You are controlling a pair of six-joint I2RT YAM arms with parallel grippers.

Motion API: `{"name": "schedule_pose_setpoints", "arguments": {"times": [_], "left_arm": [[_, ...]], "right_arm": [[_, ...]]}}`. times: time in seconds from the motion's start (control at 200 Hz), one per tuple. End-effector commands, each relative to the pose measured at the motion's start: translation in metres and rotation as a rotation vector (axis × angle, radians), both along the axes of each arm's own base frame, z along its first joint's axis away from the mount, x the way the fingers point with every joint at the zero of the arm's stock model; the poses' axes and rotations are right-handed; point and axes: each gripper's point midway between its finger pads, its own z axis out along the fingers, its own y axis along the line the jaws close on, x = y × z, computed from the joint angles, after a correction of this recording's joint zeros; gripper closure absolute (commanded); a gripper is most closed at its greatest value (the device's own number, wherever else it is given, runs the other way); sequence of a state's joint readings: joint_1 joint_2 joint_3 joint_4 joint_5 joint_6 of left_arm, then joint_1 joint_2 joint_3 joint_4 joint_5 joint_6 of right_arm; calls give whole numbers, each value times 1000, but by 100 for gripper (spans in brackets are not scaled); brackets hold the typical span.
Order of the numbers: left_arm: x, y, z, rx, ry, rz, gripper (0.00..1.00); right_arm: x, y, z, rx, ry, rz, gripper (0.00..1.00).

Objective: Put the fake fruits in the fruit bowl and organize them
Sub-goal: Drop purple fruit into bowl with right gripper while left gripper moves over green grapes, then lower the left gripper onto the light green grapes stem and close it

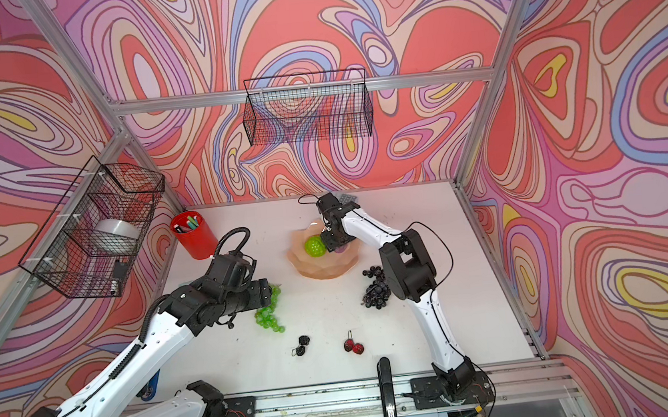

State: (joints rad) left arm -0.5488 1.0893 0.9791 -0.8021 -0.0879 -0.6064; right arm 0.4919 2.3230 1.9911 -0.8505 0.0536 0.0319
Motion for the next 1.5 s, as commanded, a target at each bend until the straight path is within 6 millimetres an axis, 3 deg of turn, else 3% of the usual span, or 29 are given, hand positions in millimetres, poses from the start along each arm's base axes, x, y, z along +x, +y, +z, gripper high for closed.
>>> {"name": "schedule_pose_setpoints", "arguments": {"times": [0.0,0.23,0.396,0.566,0.761,0.841,0.896,1.042,1.072,1.092,1.162,1.282,1.497], "left_arm": [[-10,-3,1,5,55,-46,15],[-12,-5,0,35,105,-81,15],[-8,-8,6,67,111,-133,21],[5,-17,9,103,128,-185,25],[28,-28,-6,162,174,-237,28],[39,-35,-14,185,207,-251,30],[46,-37,-21,213,233,-265,37],[58,-38,-42,247,283,-290,48],[59,-37,-46,244,299,-286,49],[60,-36,-48,243,311,-285,49],[61,-33,-58,263,347,-281,48],[65,-26,-71,325,384,-267,38],[69,-21,-91,332,421,-248,44]], "right_arm": [[6,1,3,10,-19,-4,30],[4,-4,22,4,-55,-1,23],[1,-6,53,32,-104,-9,22],[-8,-1,79,72,-136,5,21],[-30,6,96,138,-154,4,23],[-46,12,97,180,-171,-1,24],[-56,14,100,206,-188,-2,24],[-76,4,102,240,-198,-29,24],[-79,2,95,236,-189,-32,25],[-82,0,104,248,-208,-31,24],[-88,-5,100,238,-204,-31,24],[-94,-11,89,221,-196,-34,25],[-99,-12,73,213,-169,-36,26]]}}
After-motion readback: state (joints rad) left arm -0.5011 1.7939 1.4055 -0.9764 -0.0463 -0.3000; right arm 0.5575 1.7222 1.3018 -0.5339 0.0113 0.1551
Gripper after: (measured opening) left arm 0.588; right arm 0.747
